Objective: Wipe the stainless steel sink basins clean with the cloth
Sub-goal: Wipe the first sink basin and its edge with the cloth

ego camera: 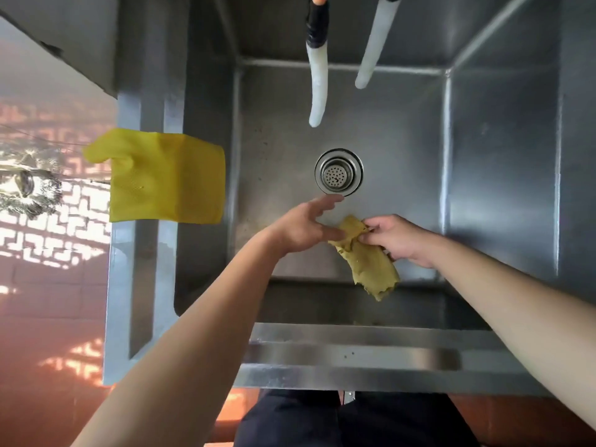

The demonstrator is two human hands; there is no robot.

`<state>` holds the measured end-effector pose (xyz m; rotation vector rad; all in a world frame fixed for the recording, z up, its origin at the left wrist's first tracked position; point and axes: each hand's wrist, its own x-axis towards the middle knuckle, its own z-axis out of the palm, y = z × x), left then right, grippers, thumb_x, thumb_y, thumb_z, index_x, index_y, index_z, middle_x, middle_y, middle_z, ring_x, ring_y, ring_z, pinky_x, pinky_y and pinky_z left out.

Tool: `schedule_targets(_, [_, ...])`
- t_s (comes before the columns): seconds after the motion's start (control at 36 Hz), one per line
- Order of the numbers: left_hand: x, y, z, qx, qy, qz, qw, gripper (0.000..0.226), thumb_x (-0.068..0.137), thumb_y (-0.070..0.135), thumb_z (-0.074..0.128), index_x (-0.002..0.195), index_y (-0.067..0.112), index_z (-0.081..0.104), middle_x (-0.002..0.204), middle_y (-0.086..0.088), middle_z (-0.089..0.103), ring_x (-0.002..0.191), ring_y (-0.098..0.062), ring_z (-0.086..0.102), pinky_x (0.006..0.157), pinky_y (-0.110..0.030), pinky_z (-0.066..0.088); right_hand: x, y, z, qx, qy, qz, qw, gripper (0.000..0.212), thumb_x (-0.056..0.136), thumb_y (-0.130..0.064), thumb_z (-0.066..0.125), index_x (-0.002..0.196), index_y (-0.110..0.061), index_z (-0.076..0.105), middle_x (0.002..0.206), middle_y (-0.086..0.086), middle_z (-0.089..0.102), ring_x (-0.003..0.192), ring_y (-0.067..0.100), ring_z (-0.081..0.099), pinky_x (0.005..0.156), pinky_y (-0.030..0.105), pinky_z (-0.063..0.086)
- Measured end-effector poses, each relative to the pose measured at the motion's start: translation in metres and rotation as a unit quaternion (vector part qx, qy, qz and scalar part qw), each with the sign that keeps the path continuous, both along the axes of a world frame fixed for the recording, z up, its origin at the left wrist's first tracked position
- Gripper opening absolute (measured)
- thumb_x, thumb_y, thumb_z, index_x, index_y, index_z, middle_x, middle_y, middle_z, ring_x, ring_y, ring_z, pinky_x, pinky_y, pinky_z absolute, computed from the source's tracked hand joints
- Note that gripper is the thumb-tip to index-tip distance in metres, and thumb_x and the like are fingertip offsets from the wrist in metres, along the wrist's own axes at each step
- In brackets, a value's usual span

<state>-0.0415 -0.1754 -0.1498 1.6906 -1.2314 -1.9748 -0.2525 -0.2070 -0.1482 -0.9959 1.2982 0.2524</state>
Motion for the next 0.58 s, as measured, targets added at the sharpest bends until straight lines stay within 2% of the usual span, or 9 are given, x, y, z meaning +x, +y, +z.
schedule_targets(0.08, [-0.002, -0.012, 0.007, -0.011, -0.011, -0.050, 0.999, 0.062, 0.081, 0.018, 0.079, 0.136, 0.030, 0.053, 0.132, 0.000, 0.058, 0.127, -0.014, 0.051, 0.104, -0.036, 0.047, 0.006, -0.005, 0.011, 0.014, -0.040, -0.003, 0.999, 0.022, 0.089, -0.007, 0.068, 0.104, -0.023, 0.069, 0.101, 0.004, 0.075, 0.091, 0.019, 0.071, 0.074, 0.029, 0.055])
schedule_targets(0.14, [-0.001, -0.020, 0.009, -0.015, -0.036, -0.095, 0.995, 0.050, 0.081, 0.015, 0.078, 0.125, 0.028, 0.060, 0.108, 0.006, 0.067, 0.106, -0.013, 0.062, 0.096, -0.030, 0.049, 0.009, -0.010, 0.017, 0.032, -0.057, 0.007, 0.998, 0.031, 0.084, -0.003, 0.073, 0.108, -0.021, 0.068, 0.101, 0.006, 0.076, 0.090, 0.018, 0.072, 0.074, 0.029, 0.056])
schedule_targets(0.19, [0.002, -0.027, 0.008, -0.019, -0.063, -0.124, 0.990, 0.038, 0.081, 0.012, 0.078, 0.116, 0.023, 0.068, 0.082, 0.010, 0.063, 0.084, -0.012, 0.060, 0.082, -0.026, 0.047, 0.009, -0.015, 0.017, 0.045, -0.081, -0.009, 0.996, 0.039, 0.079, 0.003, 0.075, 0.114, -0.012, 0.066, 0.101, 0.009, 0.076, 0.090, 0.019, 0.073, 0.076, 0.030, 0.059])
schedule_targets(0.22, [0.003, -0.031, 0.007, -0.023, -0.079, -0.133, 0.988, 0.034, 0.081, 0.012, 0.078, 0.113, 0.021, 0.070, 0.078, 0.011, 0.061, 0.080, -0.012, 0.057, 0.079, -0.025, 0.046, 0.007, -0.017, 0.015, 0.048, -0.088, -0.018, 0.995, 0.041, 0.077, 0.006, 0.075, 0.114, -0.008, 0.066, 0.101, 0.011, 0.075, 0.090, 0.020, 0.073, 0.078, 0.030, 0.059])
schedule_targets(0.33, [0.008, -0.037, -0.001, 0.023, -0.085, -0.112, 0.990, 0.031, 0.082, 0.007, 0.076, 0.112, 0.014, 0.071, 0.088, 0.001, 0.064, 0.073, -0.012, 0.062, 0.070, -0.023, 0.055, 0.001, -0.022, -0.007, -0.007, -0.035, 0.066, 0.997, 0.035, 0.072, 0.000, 0.082, 0.104, -0.008, 0.071, 0.098, 0.007, 0.076, 0.095, 0.025, 0.072, 0.090, 0.039, 0.057])
schedule_targets(0.42, [0.008, -0.037, -0.008, 0.071, -0.068, -0.101, 0.990, 0.038, 0.082, 0.003, 0.075, 0.117, 0.016, 0.069, 0.090, 0.003, 0.061, 0.072, -0.009, 0.062, 0.063, -0.016, 0.054, 0.002, -0.023, -0.027, -0.058, 0.010, 0.105, 0.993, 0.048, 0.072, -0.005, 0.084, 0.117, -0.007, 0.068, 0.110, 0.007, 0.072, 0.105, 0.027, 0.068, 0.100, 0.043, 0.051])
schedule_targets(0.5, [0.003, -0.040, -0.015, 0.089, -0.106, -0.187, 0.972, 0.047, 0.082, 0.014, 0.076, 0.126, 0.022, 0.064, 0.100, 0.005, 0.061, 0.093, -0.016, 0.060, 0.081, -0.025, 0.053, 0.004, -0.030, -0.038, -0.124, 0.029, 0.098, 0.987, 0.049, 0.071, -0.010, 0.084, 0.117, -0.017, 0.069, 0.109, 0.002, 0.068, 0.104, 0.023, 0.064, 0.095, 0.039, 0.052])
schedule_targets(0.56, [-0.001, -0.045, -0.018, 0.102, -0.135, -0.229, 0.959, 0.047, 0.074, 0.031, 0.081, 0.118, 0.020, 0.067, 0.106, -0.001, 0.065, 0.101, -0.021, 0.060, 0.090, -0.034, 0.047, 0.005, -0.039, -0.039, -0.126, 0.002, 0.092, 0.988, 0.043, 0.069, -0.007, 0.085, 0.106, -0.022, 0.070, 0.101, 0.000, 0.069, 0.099, 0.022, 0.066, 0.090, 0.038, 0.054])
schedule_targets(0.58, [-0.002, -0.049, -0.019, 0.109, -0.141, -0.225, 0.958, 0.051, 0.068, 0.040, 0.081, 0.111, 0.016, 0.068, 0.104, -0.005, 0.067, 0.098, -0.021, 0.060, 0.087, -0.035, 0.047, 0.006, -0.043, -0.037, -0.114, -0.019, 0.089, 0.989, 0.042, 0.068, -0.004, 0.084, 0.104, -0.021, 0.070, 0.099, 0.000, 0.069, 0.097, 0.021, 0.066, 0.090, 0.037, 0.054])
